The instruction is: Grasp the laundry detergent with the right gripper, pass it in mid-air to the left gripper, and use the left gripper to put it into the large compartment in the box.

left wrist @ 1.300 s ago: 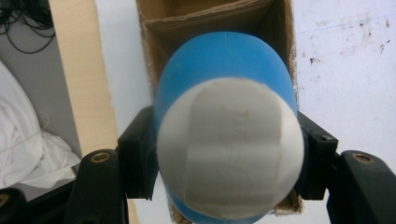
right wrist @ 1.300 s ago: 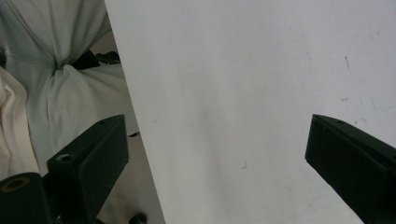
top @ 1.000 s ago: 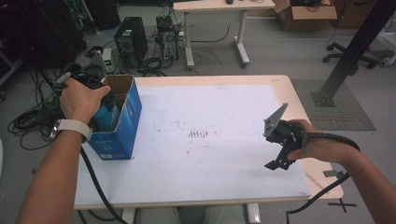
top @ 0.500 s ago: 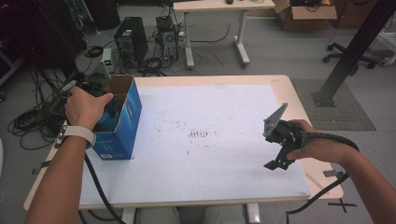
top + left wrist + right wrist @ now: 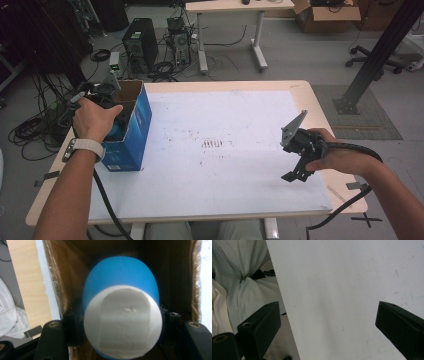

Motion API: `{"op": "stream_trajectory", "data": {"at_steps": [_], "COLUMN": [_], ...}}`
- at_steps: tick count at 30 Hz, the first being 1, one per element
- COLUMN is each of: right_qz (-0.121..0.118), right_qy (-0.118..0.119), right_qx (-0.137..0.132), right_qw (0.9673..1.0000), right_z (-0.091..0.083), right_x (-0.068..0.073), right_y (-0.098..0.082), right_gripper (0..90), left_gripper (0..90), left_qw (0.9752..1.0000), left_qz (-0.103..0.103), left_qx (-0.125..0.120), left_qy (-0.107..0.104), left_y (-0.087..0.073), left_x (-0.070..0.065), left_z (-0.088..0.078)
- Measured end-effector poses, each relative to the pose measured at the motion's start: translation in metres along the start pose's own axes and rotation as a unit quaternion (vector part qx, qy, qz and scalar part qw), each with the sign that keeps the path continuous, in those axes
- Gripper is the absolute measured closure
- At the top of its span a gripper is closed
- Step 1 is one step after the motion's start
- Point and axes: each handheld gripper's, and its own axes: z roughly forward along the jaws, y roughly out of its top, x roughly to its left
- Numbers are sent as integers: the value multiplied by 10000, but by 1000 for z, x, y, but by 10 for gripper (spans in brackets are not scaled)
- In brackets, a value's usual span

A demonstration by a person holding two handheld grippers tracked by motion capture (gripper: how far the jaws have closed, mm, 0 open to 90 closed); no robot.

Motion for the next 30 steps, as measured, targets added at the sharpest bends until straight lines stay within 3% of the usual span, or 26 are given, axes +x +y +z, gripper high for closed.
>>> {"op": "stream_trajectory", "data": {"at_steps": [12,15,30], "right_qz": [54,64,68], "right_qy": [16,21,37], "right_qx": [-24,-12,-95], "right_qw": [10000,10000,9999], "right_z": [1,1,-1], "right_x": [0,0,2], "right_y": [-3,-4,-4], "right_gripper": [64,64,64], "left_gripper": [374,337,253], "left_qw": [10000,9999,9998], "left_qz": [-13,-64,-76], "left_qx": [-6,-19,-152], "left_qy": [-42,-158,-78], "left_y": [2,2,0], "left_x": [1,3,3], "left_z": [3,2,-17]}}
